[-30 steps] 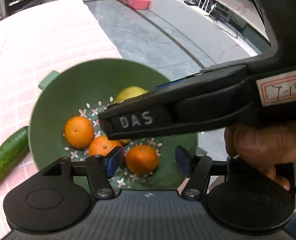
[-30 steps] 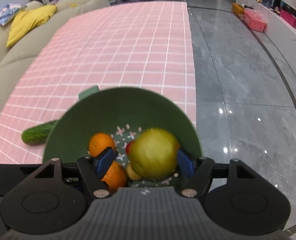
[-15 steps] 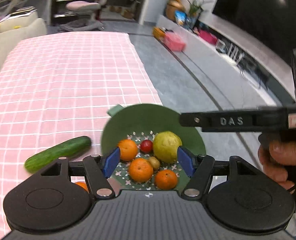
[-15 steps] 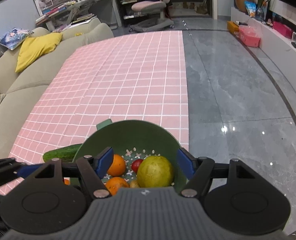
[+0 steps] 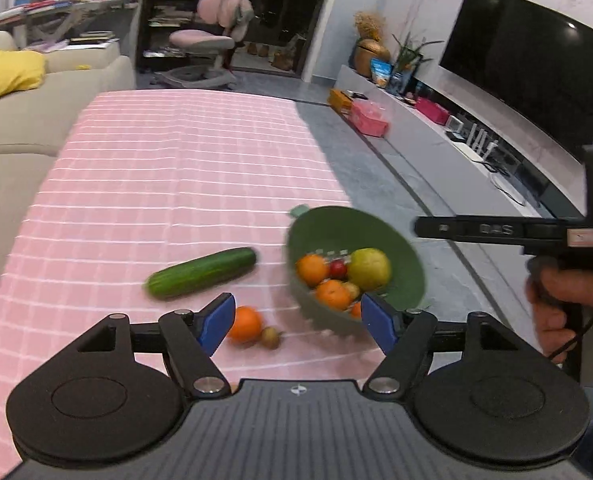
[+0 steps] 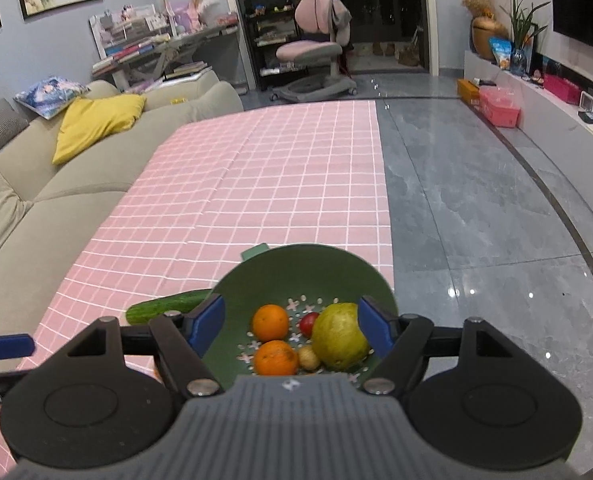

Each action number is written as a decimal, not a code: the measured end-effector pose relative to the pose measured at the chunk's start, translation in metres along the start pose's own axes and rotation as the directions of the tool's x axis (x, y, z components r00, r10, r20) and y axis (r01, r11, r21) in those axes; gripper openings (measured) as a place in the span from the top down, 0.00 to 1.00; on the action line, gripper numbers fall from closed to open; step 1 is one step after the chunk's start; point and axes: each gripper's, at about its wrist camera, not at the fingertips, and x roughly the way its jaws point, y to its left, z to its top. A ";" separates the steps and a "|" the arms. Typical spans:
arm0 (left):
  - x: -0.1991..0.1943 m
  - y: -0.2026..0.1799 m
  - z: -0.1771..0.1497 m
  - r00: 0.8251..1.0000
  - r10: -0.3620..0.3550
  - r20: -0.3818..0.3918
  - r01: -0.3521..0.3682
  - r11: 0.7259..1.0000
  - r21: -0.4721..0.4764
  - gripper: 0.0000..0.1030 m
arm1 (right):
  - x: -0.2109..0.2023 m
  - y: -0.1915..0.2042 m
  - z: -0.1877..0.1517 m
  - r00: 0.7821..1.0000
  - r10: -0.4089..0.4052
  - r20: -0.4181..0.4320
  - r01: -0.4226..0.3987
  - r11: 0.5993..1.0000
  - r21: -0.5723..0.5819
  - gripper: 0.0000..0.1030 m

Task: Organize fruits
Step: 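Withdraw both tools and grasp a small brown kiwi with the right tool, then grasp the cucumber with the left tool while the right tool holds the kiwi, then carry the cucumber and kiwi over the colander and open both tools to drop them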

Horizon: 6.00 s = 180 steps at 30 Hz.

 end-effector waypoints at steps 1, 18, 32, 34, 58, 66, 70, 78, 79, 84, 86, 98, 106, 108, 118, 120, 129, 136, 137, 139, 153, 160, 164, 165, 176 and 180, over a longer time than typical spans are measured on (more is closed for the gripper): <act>-0.004 0.008 -0.004 1.000 0.007 -0.003 -0.007 1.000 -0.015 0.17 | -0.004 0.004 -0.004 1.000 -0.003 0.009 0.003 1.000 -0.002 0.27; 0.002 0.074 -0.047 0.986 0.083 -0.148 -0.063 0.989 0.138 0.16 | 0.017 0.086 -0.091 0.998 0.012 -0.061 -0.015 0.999 -0.048 0.21; 0.055 0.114 -0.017 0.979 0.103 -0.177 -0.067 0.977 0.201 0.16 | 0.071 0.142 -0.124 0.986 0.081 -0.144 -0.111 0.970 -0.215 0.37; 0.062 0.117 -0.012 0.977 0.114 -0.182 -0.073 0.973 0.218 0.16 | 0.081 0.148 -0.130 0.984 0.082 -0.158 -0.120 0.962 -0.244 0.41; 0.163 0.087 0.030 0.982 0.036 -0.186 0.071 0.841 0.536 0.17 | 0.109 0.115 -0.135 0.966 0.004 -0.259 -0.054 0.981 -0.185 0.82; 0.218 0.078 0.038 0.946 0.002 -0.324 0.198 0.788 0.583 0.25 | 0.109 0.099 -0.132 0.961 0.005 -0.278 -0.044 0.990 -0.135 0.82; 0.231 0.079 0.034 0.920 -0.012 -0.392 0.260 0.768 0.586 0.33 | 0.109 0.094 -0.130 0.958 0.013 -0.288 -0.047 0.992 -0.114 0.82; 0.237 0.077 0.032 0.918 -0.035 -0.395 0.280 0.763 0.582 0.49 | 0.115 0.089 -0.128 0.953 0.017 -0.303 -0.047 0.994 -0.094 0.82; 0.237 0.076 0.031 0.920 -0.034 -0.389 0.276 0.761 0.587 0.49 | 0.115 0.089 -0.127 0.953 0.016 -0.302 -0.046 0.994 -0.095 0.82; 0.227 0.080 0.029 0.925 -0.063 -0.374 0.275 0.790 0.548 0.56 | 0.113 0.092 -0.126 0.954 0.016 -0.300 -0.048 0.994 -0.100 0.82; 0.221 0.082 0.028 0.928 -0.072 -0.365 0.270 0.806 0.527 0.56 | 0.112 0.092 -0.125 0.955 0.017 -0.297 -0.050 0.993 -0.103 0.82; 0.176 0.093 0.036 0.957 -0.087 -0.277 0.198 0.893 0.405 0.59 | 0.093 0.093 -0.119 0.966 0.025 -0.256 -0.053 0.993 -0.104 0.82; 0.149 0.092 0.046 0.965 -0.108 -0.237 0.190 0.916 0.354 0.59 | 0.078 0.096 -0.112 0.974 0.039 -0.224 -0.064 0.992 -0.105 0.82; 0.140 0.087 0.050 0.968 -0.110 -0.224 0.187 0.915 0.357 0.59 | 0.074 0.096 -0.107 0.977 0.047 -0.209 -0.070 0.992 -0.101 0.82; 0.098 0.048 0.068 0.984 -0.118 -0.136 0.162 0.911 0.379 0.59 | 0.041 0.086 -0.078 0.993 0.057 -0.108 -0.065 0.995 -0.074 0.82; 0.092 0.036 0.070 0.985 -0.119 -0.123 0.158 0.908 0.387 0.59 | 0.036 0.080 -0.071 0.995 0.055 -0.087 -0.060 0.996 -0.064 0.82; 0.082 -0.002 0.070 0.984 -0.160 -0.079 0.178 0.916 0.360 0.59 | 0.014 0.046 -0.029 1.000 0.008 0.014 -0.008 1.000 -0.026 0.82; 0.093 -0.021 0.066 0.982 -0.175 -0.078 0.191 0.918 0.347 0.59 | 0.017 0.019 -0.015 1.000 -0.029 0.012 0.029 1.000 0.013 0.82; 0.096 -0.023 0.066 0.981 -0.178 -0.078 0.194 0.918 0.345 0.59 | 0.019 0.017 -0.015 0.999 -0.034 0.009 0.033 0.999 0.017 0.82; 0.101 -0.029 0.064 0.981 -0.177 -0.080 0.194 0.920 0.341 0.59 | 0.022 0.011 -0.014 0.999 -0.043 0.003 0.043 0.999 0.023 0.82; 0.163 -0.061 0.039 0.993 -0.100 -0.061 0.115 0.942 0.316 0.59 | 0.062 -0.029 0.001 0.998 -0.008 -0.068 0.020 0.984 0.179 0.82; 0.187 -0.073 0.016 1.000 -0.030 0.003 0.026 0.907 0.421 0.59 | 0.097 -0.034 0.006 0.993 0.015 -0.118 0.009 0.979 0.204 0.82; 0.196 -0.070 0.006 1.000 0.003 0.020 -0.011 0.916 0.401 0.59 | 0.115 -0.033 0.008 0.993 0.042 -0.111 -0.019 0.978 0.206 0.82; 0.197 -0.070 0.004 1.000 0.010 0.024 -0.019 0.914 0.405 0.59 | 0.119 -0.032 0.009 0.993 0.044 -0.108 -0.022 0.980 0.199 0.82; 0.203 -0.085 0.000 0.999 0.040 0.026 -0.048 0.890 0.454 0.57 | 0.169 -0.027 0.008 0.986 0.020 -0.168 0.009 0.985 0.171 0.80; 0.203 -0.086 0.002 0.999 0.039 0.020 -0.044 0.898 0.437 0.41 | 0.173 -0.029 0.004 0.984 0.019 -0.179 0.011 0.986 0.163 0.80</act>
